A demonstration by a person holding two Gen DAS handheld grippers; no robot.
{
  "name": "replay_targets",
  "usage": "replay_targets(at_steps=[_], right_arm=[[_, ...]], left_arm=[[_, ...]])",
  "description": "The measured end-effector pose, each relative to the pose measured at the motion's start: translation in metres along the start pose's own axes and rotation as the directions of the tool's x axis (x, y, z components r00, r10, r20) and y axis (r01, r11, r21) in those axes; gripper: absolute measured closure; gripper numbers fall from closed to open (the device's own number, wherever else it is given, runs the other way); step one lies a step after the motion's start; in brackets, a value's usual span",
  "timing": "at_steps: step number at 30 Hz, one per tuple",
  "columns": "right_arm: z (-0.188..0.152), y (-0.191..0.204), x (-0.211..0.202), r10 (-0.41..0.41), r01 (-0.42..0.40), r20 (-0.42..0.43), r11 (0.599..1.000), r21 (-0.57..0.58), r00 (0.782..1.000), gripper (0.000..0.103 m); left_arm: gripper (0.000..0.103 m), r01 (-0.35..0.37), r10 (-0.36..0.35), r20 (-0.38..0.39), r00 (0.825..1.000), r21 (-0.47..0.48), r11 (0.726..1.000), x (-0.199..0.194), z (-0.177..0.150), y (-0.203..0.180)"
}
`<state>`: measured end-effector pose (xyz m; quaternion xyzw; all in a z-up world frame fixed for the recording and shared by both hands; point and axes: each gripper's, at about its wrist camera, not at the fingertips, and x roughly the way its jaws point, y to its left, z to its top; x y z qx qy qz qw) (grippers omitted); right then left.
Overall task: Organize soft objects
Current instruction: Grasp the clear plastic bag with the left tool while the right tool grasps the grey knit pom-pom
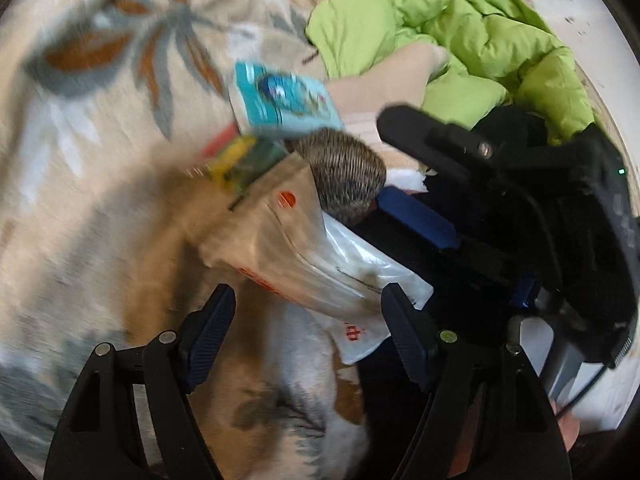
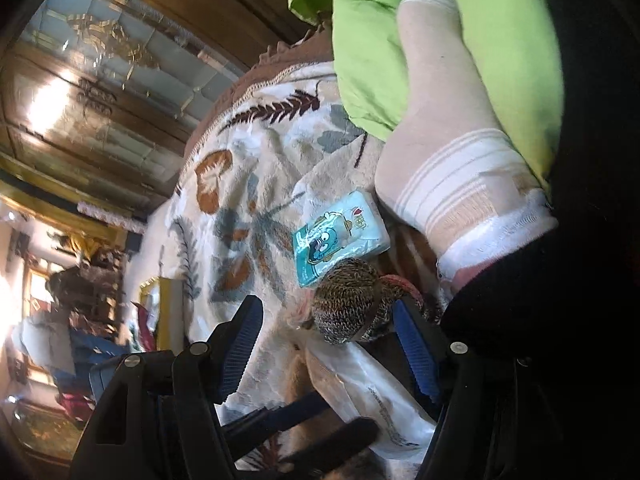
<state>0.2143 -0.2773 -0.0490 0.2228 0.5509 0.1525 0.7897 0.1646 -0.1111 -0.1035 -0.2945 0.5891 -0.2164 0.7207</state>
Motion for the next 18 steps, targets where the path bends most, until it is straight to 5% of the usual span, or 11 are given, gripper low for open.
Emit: replay_targets(at_steps=[5, 9, 11, 13, 18], right_arm=[[0.005, 0.007, 0.015, -0.092, 0.089, -0.036, 0.994, -0.068, 0.995, 0.033], [0.009, 0.012, 0.031, -0.216, 0.205, -0.061, 0.967, -0.150, 0.975, 0.043], [0.007, 0.012, 0.034, -0.229, 0.217, -0.054, 0.961, -0.171, 0.972, 0.053], [0.007, 0.011, 0.031, -0.225, 0.215, -0.048, 0.963, -0.165, 0.973, 0.055], [-0.003, 0.007, 0.021, -0.168, 0.163, -0.031, 0.978, -0.127, 0.985, 0.056]], left_arm=[[0.024, -0.002, 0.003, 0.014, 1.000, -0.047, 0.999, 0.012, 0.004, -0.001], [0.025, -0.032, 0.033, 0.010, 0.999, -0.079, 0.996, 0.018, 0.009, -0.004], [0.032, -0.059, 0.060, 0.012, 0.998, -0.081, 0.995, 0.021, 0.011, -0.007], [0.056, -0.090, 0.092, 0.027, 0.995, -0.054, 0.994, 0.021, 0.012, -0.008], [0.074, -0.076, 0.077, 0.013, 0.997, -0.029, 0.997, 0.014, 0.017, 0.000]])
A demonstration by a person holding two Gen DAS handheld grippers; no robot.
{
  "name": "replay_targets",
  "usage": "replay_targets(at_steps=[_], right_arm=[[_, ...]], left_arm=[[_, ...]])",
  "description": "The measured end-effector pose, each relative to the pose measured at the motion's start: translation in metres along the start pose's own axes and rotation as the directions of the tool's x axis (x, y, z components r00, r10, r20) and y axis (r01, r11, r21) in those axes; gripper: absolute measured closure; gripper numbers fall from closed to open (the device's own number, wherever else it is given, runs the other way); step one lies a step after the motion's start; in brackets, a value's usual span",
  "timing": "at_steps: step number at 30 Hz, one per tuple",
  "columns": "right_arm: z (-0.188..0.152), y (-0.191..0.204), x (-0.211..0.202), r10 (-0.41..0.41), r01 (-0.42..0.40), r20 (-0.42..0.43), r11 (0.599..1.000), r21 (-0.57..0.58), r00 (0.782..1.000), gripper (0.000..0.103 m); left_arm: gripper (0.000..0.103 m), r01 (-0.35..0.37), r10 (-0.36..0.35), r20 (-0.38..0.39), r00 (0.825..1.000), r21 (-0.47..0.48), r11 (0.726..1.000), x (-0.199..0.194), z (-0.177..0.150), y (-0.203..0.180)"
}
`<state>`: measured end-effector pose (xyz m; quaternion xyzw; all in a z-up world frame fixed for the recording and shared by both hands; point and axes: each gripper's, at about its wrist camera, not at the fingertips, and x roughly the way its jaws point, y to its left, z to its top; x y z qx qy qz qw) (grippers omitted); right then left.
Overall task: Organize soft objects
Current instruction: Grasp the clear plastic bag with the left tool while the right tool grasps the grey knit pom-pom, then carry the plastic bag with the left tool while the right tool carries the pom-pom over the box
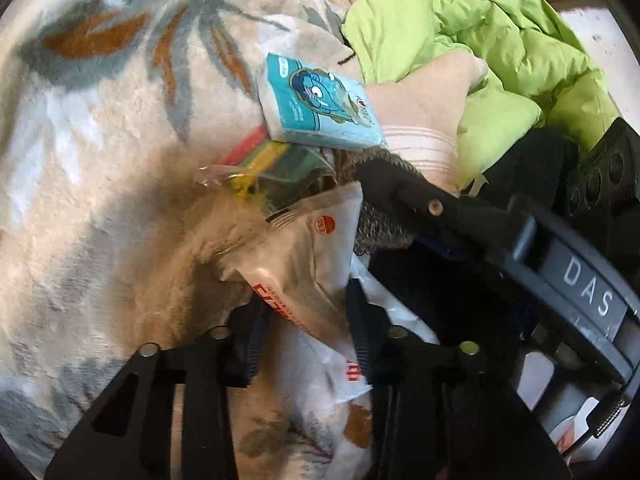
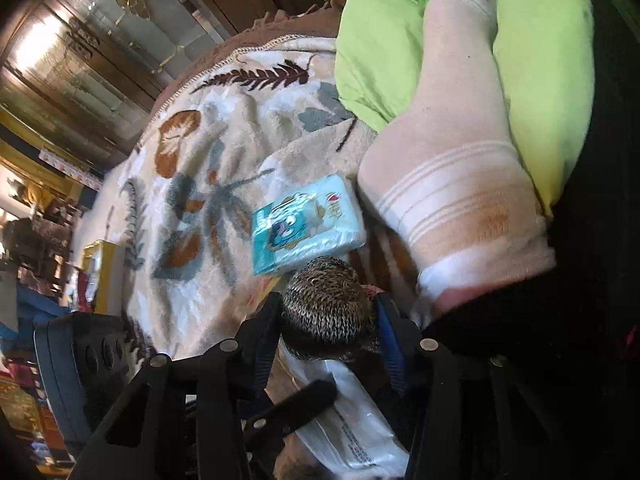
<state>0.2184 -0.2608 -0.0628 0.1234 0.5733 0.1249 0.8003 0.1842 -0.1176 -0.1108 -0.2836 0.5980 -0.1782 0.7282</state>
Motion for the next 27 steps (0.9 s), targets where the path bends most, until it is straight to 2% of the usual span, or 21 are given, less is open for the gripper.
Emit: replay_targets(at_steps=[5, 9, 16, 20, 22, 27], right_arm=[[-0.007, -0.008, -0.022, 0.144, -0.149, 0.057, 0.984, 0.100, 0.988, 0.056], [-0.015, 0.004, -0.044, 0.209, -0.218, 0.103, 0.972, 0.083, 0.972, 0.056], [-0.030, 0.039, -0.059, 0.310, -0.316, 0.108, 0.948, 0.045, 0.944, 0.056], [-0.037, 0.070, -0.051, 0.385, -0.387, 0.068, 0.922, 0.022, 0.921, 0.056], [-0.039, 0.092, -0.044, 0.426, -0.427, 0.035, 0.904, 0.007, 0.904, 0.056], [-0.040, 0.159, -0.019, 0.530, -0.532, -0.067, 0.846, -0.022, 0.845, 0.056]], left_arm=[[0.078, -0.040, 0.036, 0.038, 0.999, 0.100, 0.994, -0.018, -0.012, -0.001], [0.081, -0.051, 0.042, 0.065, 0.997, 0.133, 0.990, -0.046, -0.023, 0.008], [0.081, -0.118, 0.081, 0.189, 0.979, 0.191, 0.974, -0.115, -0.034, 0.019], [0.081, -0.191, 0.136, 0.261, 0.956, 0.198, 0.961, -0.152, -0.041, 0.036], [0.081, -0.236, 0.174, 0.297, 0.939, 0.185, 0.954, -0.176, -0.046, 0.053], [0.081, -0.325, 0.264, 0.364, 0.893, 0.117, 0.938, -0.232, -0.053, 0.097]])
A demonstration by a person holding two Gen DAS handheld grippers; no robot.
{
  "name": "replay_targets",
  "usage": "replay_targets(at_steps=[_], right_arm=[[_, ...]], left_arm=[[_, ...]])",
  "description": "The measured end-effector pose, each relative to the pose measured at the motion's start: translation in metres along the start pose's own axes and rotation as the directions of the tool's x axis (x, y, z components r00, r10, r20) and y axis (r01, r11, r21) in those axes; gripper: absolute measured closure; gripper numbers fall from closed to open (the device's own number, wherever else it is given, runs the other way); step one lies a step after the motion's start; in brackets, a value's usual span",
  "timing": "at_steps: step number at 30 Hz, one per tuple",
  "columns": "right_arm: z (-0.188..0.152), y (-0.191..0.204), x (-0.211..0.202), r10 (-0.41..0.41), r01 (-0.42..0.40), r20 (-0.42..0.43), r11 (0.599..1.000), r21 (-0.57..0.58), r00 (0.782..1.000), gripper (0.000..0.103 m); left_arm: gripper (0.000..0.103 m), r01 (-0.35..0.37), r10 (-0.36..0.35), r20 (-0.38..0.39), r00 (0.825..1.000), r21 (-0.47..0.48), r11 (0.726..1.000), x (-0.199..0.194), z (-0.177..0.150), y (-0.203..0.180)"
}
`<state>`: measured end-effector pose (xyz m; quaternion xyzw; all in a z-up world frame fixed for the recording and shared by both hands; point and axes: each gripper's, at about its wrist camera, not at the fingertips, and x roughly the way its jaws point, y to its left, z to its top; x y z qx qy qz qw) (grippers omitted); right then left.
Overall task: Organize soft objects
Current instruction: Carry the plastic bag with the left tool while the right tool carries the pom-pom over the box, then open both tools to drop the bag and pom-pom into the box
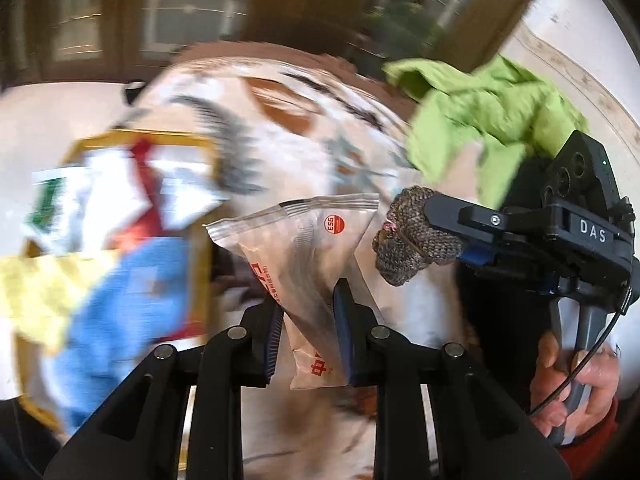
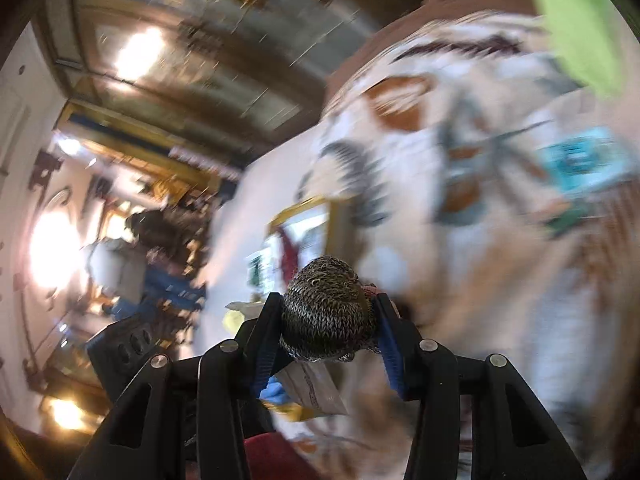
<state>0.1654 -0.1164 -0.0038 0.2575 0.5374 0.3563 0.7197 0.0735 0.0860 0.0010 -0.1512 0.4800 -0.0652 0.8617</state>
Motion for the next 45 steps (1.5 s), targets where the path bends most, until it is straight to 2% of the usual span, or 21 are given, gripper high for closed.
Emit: replay_targets(at_steps=[3, 9, 17, 23, 24, 27, 30, 33, 35, 38, 40, 45], right_arm=[[0.001, 0.026, 0.037, 0.054, -0.054, -0.061, 0.998, -0.009, 0.997, 0.056], [0.004, 0.063, 0.094, 0.088, -0.092, -0.133, 0.995, -0.024, 0.987, 0.056], [0.004, 0.094, 0.154, 0.052, -0.065, -0.202, 0.996, -0.058, 0.978, 0.056], [0.006, 0.092, 0.182, -0.017, -0.001, -0.213, 0.996, -0.084, 0.977, 0.055], [0.006, 0.092, 0.185, -0.026, 0.006, -0.212, 0.996, -0.091, 0.977, 0.055], [0.004, 0.093, 0.187, -0.060, 0.037, -0.194, 0.992, -0.121, 0.979, 0.053], [0.003, 0.097, 0.187, -0.087, 0.062, -0.180, 0.988, -0.142, 0.980, 0.052], [0.003, 0.104, 0.177, -0.094, 0.071, -0.134, 0.983, -0.169, 0.986, 0.050], [0.004, 0.112, 0.170, -0.100, 0.079, -0.104, 0.978, -0.195, 0.990, 0.045], [0.004, 0.121, 0.161, -0.112, 0.092, -0.073, 0.968, -0.234, 0.991, 0.045], [0.002, 0.123, 0.154, -0.105, 0.085, -0.071, 0.967, -0.238, 0.992, 0.044], [-0.002, 0.120, 0.141, -0.103, 0.086, -0.061, 0.968, -0.234, 0.993, 0.044]], left_arm=[[0.081, -0.066, 0.066, 0.028, 0.997, -0.030, 0.997, -0.021, 0.001, 0.036], [0.081, -0.164, 0.168, 0.050, 0.985, -0.074, 0.984, -0.045, 0.002, 0.086], [0.081, -0.253, 0.256, 0.016, 0.967, -0.082, 0.964, -0.043, -0.003, 0.118], [0.078, -0.338, 0.341, 0.025, 0.940, -0.087, 0.937, -0.032, -0.004, 0.128], [0.078, -0.345, 0.349, 0.027, 0.937, -0.089, 0.934, -0.030, -0.004, 0.129], [0.064, -0.380, 0.384, 0.034, 0.923, -0.088, 0.921, -0.023, -0.006, 0.129], [0.061, -0.404, 0.408, 0.047, 0.912, -0.074, 0.912, -0.021, -0.006, 0.126], [0.058, -0.424, 0.428, 0.059, 0.902, -0.062, 0.903, -0.021, -0.007, 0.123], [0.058, -0.440, 0.443, 0.070, 0.894, -0.056, 0.896, -0.022, -0.007, 0.121], [0.053, -0.454, 0.457, 0.082, 0.886, -0.059, 0.889, -0.026, -0.007, 0.121], [0.050, -0.470, 0.473, 0.097, 0.876, -0.059, 0.881, -0.030, -0.006, 0.121], [0.050, -0.488, 0.491, 0.121, 0.863, -0.058, 0.871, -0.038, -0.006, 0.120]])
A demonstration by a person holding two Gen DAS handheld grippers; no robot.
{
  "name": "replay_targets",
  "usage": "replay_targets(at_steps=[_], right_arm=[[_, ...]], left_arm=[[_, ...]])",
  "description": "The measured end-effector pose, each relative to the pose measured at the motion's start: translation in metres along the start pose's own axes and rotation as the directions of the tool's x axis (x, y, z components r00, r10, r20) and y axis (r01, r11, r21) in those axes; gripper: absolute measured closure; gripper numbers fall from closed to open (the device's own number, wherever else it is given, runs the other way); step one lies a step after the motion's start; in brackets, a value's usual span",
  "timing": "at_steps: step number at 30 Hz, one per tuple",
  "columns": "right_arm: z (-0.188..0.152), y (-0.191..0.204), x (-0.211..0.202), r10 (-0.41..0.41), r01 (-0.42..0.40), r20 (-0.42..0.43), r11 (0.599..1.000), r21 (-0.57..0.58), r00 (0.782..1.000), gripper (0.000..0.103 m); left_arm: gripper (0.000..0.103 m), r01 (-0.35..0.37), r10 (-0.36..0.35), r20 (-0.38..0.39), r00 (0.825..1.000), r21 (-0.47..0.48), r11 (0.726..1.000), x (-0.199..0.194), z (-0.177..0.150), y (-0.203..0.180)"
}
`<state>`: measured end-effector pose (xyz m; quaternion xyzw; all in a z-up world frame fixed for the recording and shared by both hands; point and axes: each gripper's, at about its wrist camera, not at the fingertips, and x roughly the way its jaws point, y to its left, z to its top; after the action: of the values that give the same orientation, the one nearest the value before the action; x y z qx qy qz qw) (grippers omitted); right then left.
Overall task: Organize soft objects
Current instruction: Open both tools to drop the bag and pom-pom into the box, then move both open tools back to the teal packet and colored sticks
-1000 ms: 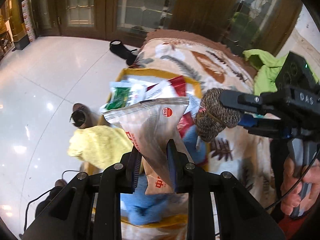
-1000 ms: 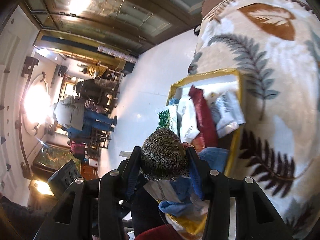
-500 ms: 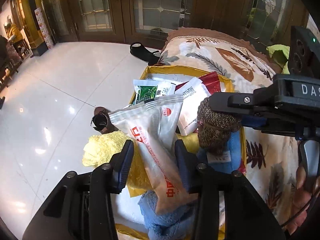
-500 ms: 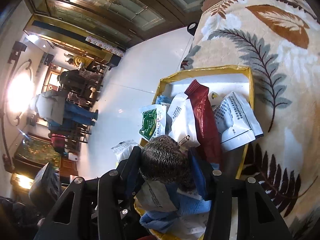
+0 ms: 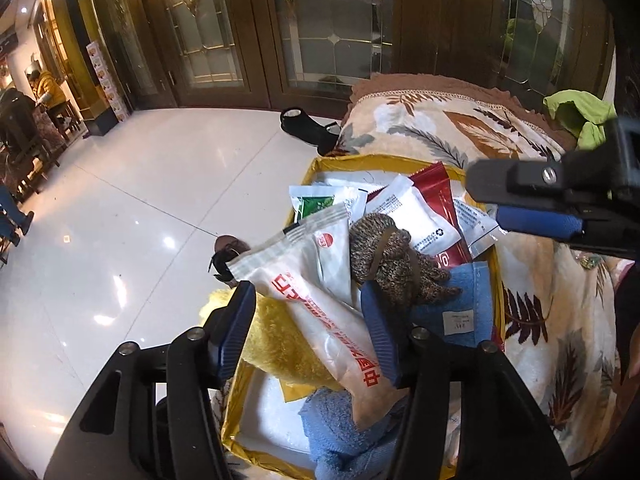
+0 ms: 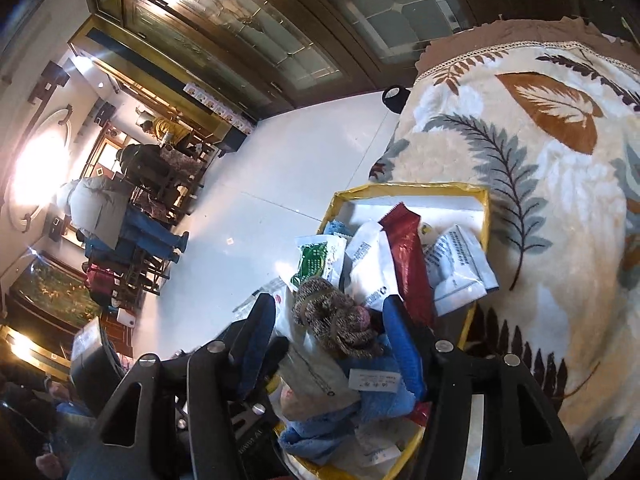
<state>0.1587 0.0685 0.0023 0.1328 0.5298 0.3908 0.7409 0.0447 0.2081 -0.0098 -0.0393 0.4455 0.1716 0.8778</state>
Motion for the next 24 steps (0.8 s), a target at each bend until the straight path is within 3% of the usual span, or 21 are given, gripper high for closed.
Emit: replay_targets(at_steps=[9, 12, 13, 17, 22, 24], right_arm=[[-0.023, -0.038, -0.043, -0.021, 0.017, 0.067, 0.998, 0.063, 0.998, 0.044], [-0.033, -0.073, -0.071, -0.066, 0.050, 0.116, 0.990, 0.131, 0.991, 0.039], [-0.035, -0.087, -0.079, -0.086, 0.065, 0.130, 0.986, 0.153, 0.988, 0.039], [-0.046, -0.153, -0.120, -0.176, 0.116, 0.184, 0.947, 0.300, 0.967, 0.039], [-0.054, -0.226, -0.166, -0.284, 0.131, 0.253, 0.862, 0.490, 0.925, 0.039], [-0.052, -0.249, -0.174, -0.312, 0.137, 0.248, 0.831, 0.539, 0.917, 0.039]], left_arm=[[0.043, 0.022, -0.024, 0.050, 0.998, 0.031, 0.999, -0.017, 0.007, -0.016], [0.042, 0.074, -0.076, 0.065, 0.995, 0.042, 0.996, -0.024, 0.014, -0.031], [0.036, 0.099, -0.102, 0.067, 0.993, 0.044, 0.994, -0.026, 0.015, -0.038], [0.031, 0.189, -0.193, 0.045, 0.980, 0.081, 0.979, -0.022, 0.021, -0.078], [0.031, 0.345, -0.343, -0.035, 0.939, 0.140, 0.928, -0.009, 0.029, -0.145], [0.031, 0.411, -0.406, -0.066, 0.912, 0.158, 0.898, 0.000, 0.031, -0.174]])
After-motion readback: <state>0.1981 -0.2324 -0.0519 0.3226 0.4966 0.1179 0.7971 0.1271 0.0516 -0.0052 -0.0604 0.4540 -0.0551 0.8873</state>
